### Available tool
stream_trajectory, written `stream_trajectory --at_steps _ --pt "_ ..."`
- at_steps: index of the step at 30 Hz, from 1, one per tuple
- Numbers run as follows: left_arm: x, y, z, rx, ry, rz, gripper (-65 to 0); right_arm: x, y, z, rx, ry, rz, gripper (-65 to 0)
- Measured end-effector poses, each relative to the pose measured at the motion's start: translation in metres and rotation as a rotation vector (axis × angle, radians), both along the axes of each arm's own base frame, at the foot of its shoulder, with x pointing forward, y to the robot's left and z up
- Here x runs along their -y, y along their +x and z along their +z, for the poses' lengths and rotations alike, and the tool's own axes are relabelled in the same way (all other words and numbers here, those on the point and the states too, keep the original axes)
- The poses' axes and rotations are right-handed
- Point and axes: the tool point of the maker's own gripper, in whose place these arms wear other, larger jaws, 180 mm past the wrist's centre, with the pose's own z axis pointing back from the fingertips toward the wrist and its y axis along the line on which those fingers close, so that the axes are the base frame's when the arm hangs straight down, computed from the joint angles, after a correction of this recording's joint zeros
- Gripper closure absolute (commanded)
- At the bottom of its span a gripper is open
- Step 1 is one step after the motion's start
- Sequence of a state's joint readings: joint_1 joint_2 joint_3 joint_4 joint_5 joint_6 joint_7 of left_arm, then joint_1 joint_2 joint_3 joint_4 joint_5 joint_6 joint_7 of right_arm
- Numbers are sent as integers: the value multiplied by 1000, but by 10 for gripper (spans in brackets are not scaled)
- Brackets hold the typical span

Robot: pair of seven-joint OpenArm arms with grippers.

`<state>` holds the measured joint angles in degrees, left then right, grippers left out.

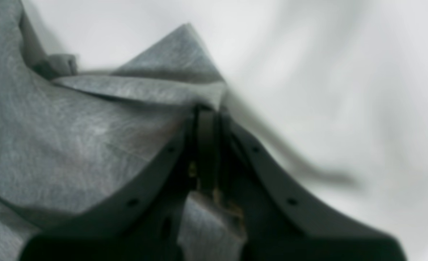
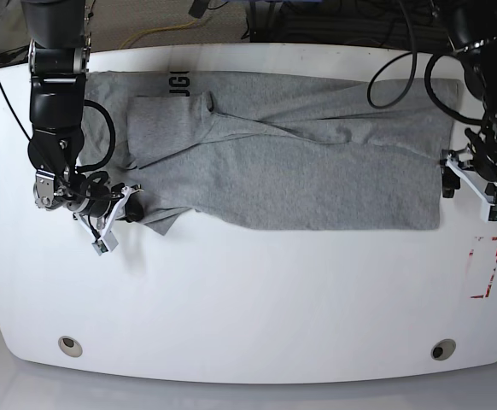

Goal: Fold the T-shirt properly
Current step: 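Move the right gripper to the shirt hem and grasp it, then grasp the hem with the left gripper and fold it toward the collar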

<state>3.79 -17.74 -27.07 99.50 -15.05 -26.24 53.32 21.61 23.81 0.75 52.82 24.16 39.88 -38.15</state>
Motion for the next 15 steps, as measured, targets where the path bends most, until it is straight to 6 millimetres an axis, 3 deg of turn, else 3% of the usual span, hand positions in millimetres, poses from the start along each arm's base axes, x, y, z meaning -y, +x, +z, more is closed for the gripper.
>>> stream_trajectory --at_steps 6,12,15 --pt "-16 32 -7 12 -104 112 -537 0 0 0 2 1 -1 0" --pt "-23 53 -37 -60 -219 173 -537 0 0 0 1 2 0 0" --pt "-14 65 -48 -91 -266 165 -537 0 0 0 1 2 0 0"
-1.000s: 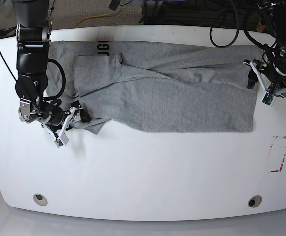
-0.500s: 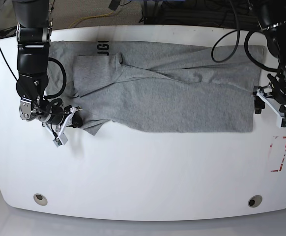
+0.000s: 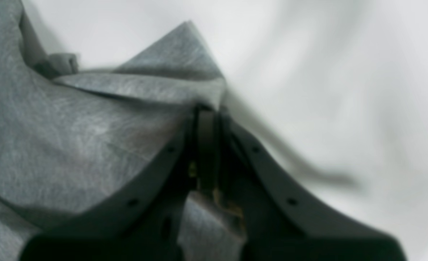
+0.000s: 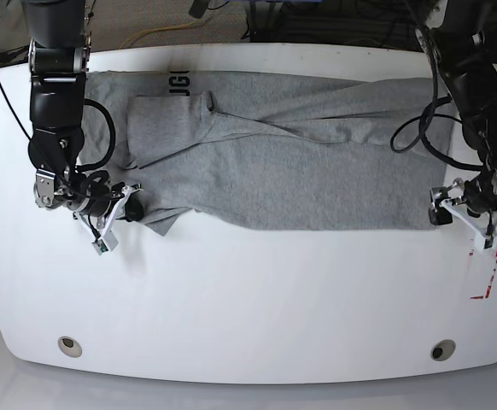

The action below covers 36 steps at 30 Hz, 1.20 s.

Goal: Fold the T-shirt properly
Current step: 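Grasp the hem with the left gripper and fold it toward the collar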

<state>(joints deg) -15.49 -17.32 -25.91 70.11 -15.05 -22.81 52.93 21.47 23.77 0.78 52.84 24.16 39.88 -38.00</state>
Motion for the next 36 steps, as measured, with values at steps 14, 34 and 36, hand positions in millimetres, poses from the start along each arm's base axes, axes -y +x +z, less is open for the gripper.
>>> stream_trajectory --at_steps 14,34,36 --pt "40 32 -37 3 -133 -70 -378 -7 5 14 51 -9 26 0" --pt "37 34 15 136 8 -133 -6 6 17 53 122 -105 76 0" --pt "38 28 21 150 36 -146 -6 16 19 69 153 -118 51 0"
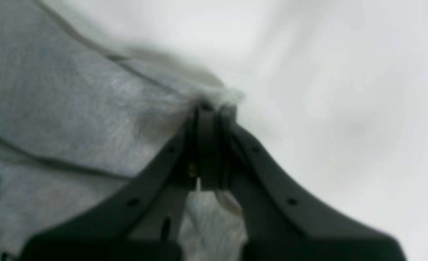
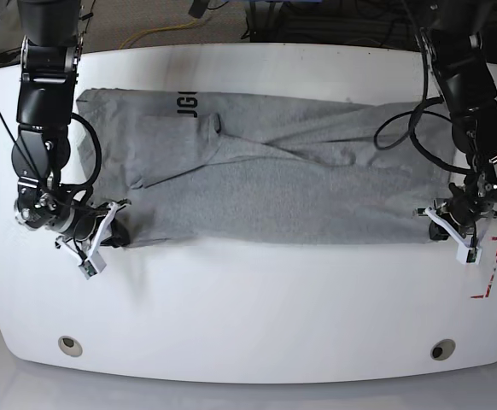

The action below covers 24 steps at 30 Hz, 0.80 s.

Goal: Fold the T-shirt properly
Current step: 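Grasp the hem with the left gripper and fold it toward the collar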

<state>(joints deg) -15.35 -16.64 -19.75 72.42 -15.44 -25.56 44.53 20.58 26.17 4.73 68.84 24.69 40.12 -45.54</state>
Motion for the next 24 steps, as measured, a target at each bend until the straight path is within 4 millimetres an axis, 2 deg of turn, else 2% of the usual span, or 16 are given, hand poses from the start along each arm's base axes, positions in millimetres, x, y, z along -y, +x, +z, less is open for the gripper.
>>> stream_trajectory --at_steps 4,9,11,16,20,24 --pt "5 -13 5 -10 40 -31 -6 23 -7 21 16 -42 -54 0" --pt "12 -17 24 35 76 -59 -6 31 -20 38 40 -102 -64 0" --pt "13 -23 26 40 91 -64 -6 32 -28 42 49 -110 -62 0" --pt "19 -46 11 -3 122 -124 -6 37 -56 33 22 -127 -101 0" --pt "24 -62 9 -9 157 -159 -10 37 -79 23 4 -124 -114 0" --pt "25 -83 -4 -54 165 -170 -29 34 -98 6 -47 -125 -113 -11"
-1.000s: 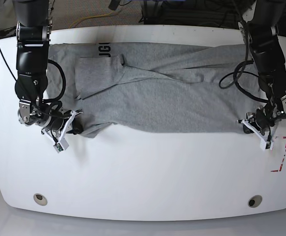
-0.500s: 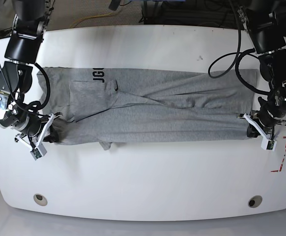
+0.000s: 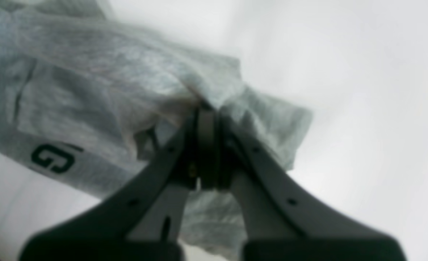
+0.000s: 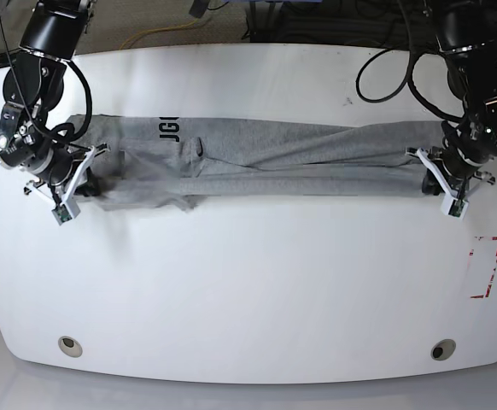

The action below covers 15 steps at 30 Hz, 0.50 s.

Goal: Fold the T-shirt properly
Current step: 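Grasp the hem with the left gripper and fold it toward the collar, then release and regrasp the folded shirt ends with both grippers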

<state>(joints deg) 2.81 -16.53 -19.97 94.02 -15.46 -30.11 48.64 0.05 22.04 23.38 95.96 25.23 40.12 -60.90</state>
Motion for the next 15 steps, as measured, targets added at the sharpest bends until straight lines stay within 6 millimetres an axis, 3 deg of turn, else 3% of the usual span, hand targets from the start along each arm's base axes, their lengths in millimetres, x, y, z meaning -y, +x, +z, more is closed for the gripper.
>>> stream_trajectory --at_steps 2,8,10,13,15 --pt "-1 -10 -9 -45 5 2 -104 -2 -10 -9 -26 7 0 -84" --pt "-17 -26 -26 -159 49 15 -426 0 -32 -28 -93 -7 -7 -396" --pt "-21 -27 -27 -172 59 23 -444 -1 -36 -32 -106 -3 -7 -453" --pt "-21 -29 -28 -178 60 24 -444 0 -42 -33 -107 7 -15 -458" --pt "-20 -29 -22 -167 70 17 -446 8 -44 -23 -88 -12 -42 -458"
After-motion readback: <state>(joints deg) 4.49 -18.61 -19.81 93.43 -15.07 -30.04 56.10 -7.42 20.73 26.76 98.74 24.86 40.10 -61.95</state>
